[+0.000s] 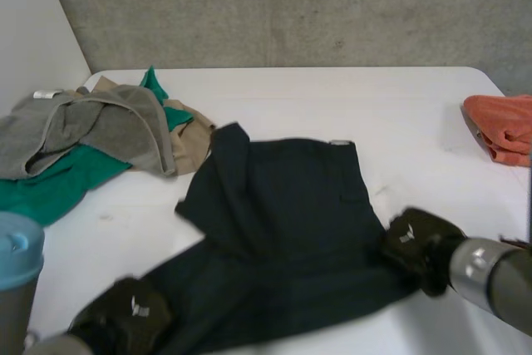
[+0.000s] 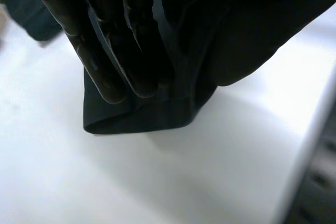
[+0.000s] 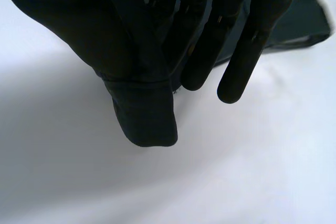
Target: Fold the laundry.
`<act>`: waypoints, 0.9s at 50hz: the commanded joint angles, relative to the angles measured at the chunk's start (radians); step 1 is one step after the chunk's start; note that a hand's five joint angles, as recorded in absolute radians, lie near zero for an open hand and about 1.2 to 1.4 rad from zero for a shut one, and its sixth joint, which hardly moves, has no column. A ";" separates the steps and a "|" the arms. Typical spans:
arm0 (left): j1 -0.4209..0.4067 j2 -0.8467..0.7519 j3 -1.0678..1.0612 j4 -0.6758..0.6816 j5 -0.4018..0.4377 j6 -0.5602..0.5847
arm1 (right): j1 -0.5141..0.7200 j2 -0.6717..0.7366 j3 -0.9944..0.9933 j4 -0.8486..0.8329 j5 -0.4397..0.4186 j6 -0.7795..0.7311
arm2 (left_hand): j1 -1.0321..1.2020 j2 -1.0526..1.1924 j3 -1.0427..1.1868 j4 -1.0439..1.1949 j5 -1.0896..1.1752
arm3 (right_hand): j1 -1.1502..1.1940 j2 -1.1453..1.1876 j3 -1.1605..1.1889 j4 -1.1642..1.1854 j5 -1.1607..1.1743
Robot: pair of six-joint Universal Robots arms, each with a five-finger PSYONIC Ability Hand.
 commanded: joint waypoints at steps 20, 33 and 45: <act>0.160 -0.471 0.545 0.549 -0.029 0.028 | 0.083 0.299 -0.333 -0.577 0.039 0.185 | 0.238 0.198 0.203 0.193 0.226 | 0.280 0.215 0.204 0.198 0.207; 0.165 -0.815 0.934 0.555 -0.118 0.047 | 0.132 0.675 -0.663 -0.839 0.061 0.204 | 0.238 0.198 0.203 0.193 0.226 | 0.280 0.215 0.204 0.198 0.207; 0.131 -0.790 0.916 0.558 -0.084 0.036 | 0.151 0.729 -0.697 -0.970 0.139 0.226 | -0.984 -1.023 -1.019 -1.028 -0.996 | -0.941 -1.006 -1.018 -1.024 -1.015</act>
